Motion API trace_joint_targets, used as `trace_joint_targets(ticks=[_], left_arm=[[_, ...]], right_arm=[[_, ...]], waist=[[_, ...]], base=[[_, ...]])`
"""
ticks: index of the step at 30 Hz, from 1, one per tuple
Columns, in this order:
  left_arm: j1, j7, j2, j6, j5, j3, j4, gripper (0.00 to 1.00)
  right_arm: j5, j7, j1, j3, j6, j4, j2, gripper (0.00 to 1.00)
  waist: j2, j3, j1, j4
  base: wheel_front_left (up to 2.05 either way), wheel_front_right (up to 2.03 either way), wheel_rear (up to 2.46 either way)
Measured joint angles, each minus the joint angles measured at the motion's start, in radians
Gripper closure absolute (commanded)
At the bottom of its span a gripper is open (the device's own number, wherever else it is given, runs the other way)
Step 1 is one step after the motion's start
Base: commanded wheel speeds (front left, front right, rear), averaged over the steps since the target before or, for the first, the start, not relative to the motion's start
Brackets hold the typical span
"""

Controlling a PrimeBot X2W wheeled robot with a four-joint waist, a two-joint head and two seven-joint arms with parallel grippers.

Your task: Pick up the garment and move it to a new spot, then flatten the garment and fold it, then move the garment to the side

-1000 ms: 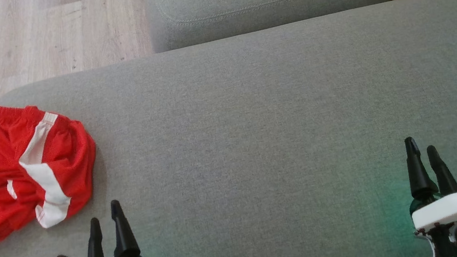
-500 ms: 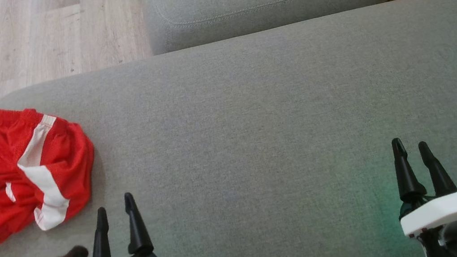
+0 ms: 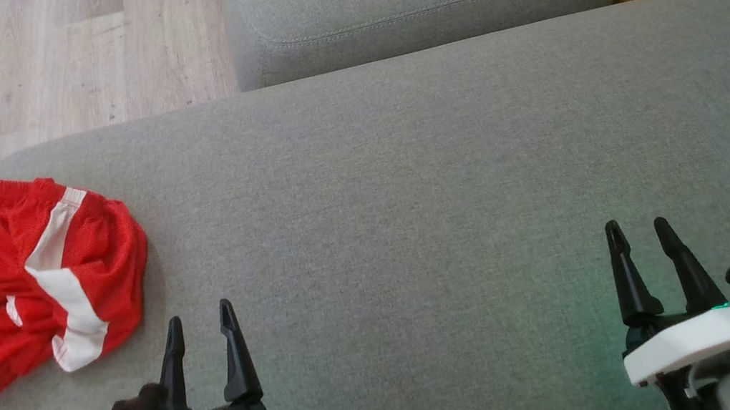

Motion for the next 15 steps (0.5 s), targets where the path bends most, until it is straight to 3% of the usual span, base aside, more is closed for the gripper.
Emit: trace_joint_targets(ticks=[7,15], left_arm=[[0.000,-0.016,0.001,0.010,0.076,-0.003,0.002,0.00],[-0.001,-0.041,0.001,0.063,0.171,-0.003,0.006,0.00]], right_arm=[[-0.070,-0.016,0.000,0.002,0.000,0.000,0.000,0.00],[-0.176,-0.041,0.000,0.014,0.000,-0.005,0.000,0.00]], waist=[[0.0000,0.001,0.0000,-0.002],[0.0000,0.001,0.0000,-0.005]], base=[[0.00,0.00,0.00],[0.00,0.00,0.00]])
